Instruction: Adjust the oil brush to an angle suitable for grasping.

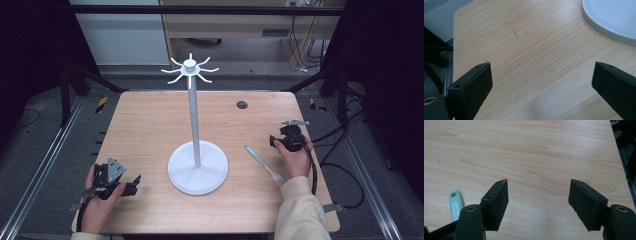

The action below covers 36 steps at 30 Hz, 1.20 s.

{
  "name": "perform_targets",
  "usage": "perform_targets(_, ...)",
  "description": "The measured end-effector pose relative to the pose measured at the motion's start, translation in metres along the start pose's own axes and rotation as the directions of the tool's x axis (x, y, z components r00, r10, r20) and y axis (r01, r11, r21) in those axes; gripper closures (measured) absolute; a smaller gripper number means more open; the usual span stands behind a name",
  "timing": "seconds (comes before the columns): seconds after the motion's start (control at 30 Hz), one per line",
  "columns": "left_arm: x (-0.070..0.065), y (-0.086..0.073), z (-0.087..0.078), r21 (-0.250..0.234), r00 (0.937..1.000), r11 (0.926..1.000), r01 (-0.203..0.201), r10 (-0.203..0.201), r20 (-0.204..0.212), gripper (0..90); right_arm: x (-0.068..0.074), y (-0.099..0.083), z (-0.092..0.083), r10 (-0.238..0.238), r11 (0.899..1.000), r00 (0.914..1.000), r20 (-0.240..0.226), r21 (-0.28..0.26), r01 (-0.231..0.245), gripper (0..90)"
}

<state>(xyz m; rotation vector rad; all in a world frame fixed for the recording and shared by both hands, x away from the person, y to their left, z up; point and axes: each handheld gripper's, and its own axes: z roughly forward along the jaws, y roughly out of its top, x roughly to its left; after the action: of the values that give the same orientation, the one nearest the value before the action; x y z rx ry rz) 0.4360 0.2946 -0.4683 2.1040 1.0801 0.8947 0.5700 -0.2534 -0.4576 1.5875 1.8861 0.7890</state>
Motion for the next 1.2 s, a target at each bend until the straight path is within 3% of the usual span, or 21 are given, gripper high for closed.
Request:
perform_targets(0.1,0.0,0.0,0.0,0.001,1.0,1.0,-0.002,0.002,0.001,2.6,0.004,0.002,0.004,-0.007,1.0,1.0,0.003,-0.006,0.007,35.8)
perform_targets(0.2,-0.001,0.0,0.0,0.004,1.0,1.0,-0.008,0.008,0.001,2.6,0.012,0.005,0.012,-0.034,0.999,0.9993,0.015,0.023,0.033,38.2)
perform_targets(0.47,-0.001,0.0,0.0,0.002,1.0,1.0,-0.007,0.007,0.002,2.6,0.02,0.003,0.012,-0.069,0.997,0.9976,0.0,0.043,0.069,48.3)
perform_targets(0.57,-0.001,0.0,0.0,0.0,1.0,1.0,-0.005,0.005,0.002,2.7,0.03,0.002,0.013,-0.099,0.994,0.9947,-0.029,0.044,0.1,57.1)
perform_targets(0.73,0.0,0.0,0.0,0.001,1.0,1.0,-0.007,0.007,0.001,2.7,0.033,0.003,0.011,-0.119,0.992,0.9906,-0.067,0.024,0.121,69.5)
perform_targets(0.83,0.0,0.001,-0.001,0.001,1.0,1.0,-0.008,0.008,0.001,2.8,0.037,0.002,0.009,-0.153,0.987,0.9821,-0.109,0.028,0.157,79.8)
perform_targets(1.03,0.0,0.0,-0.001,0.001,1.0,1.0,-0.009,0.009,0.002,2.8,0.042,0.001,0.009,-0.171,0.983,0.9728,-0.157,0.039,0.179,88.5)
perform_targets(1.2,0.0,0.0,-0.001,0.001,1.0,1.0,-0.009,0.009,0.003,2.7,0.048,-0.001,0.009,-0.177,0.981,0.9686,-0.175,0.048,0.188,90.0)
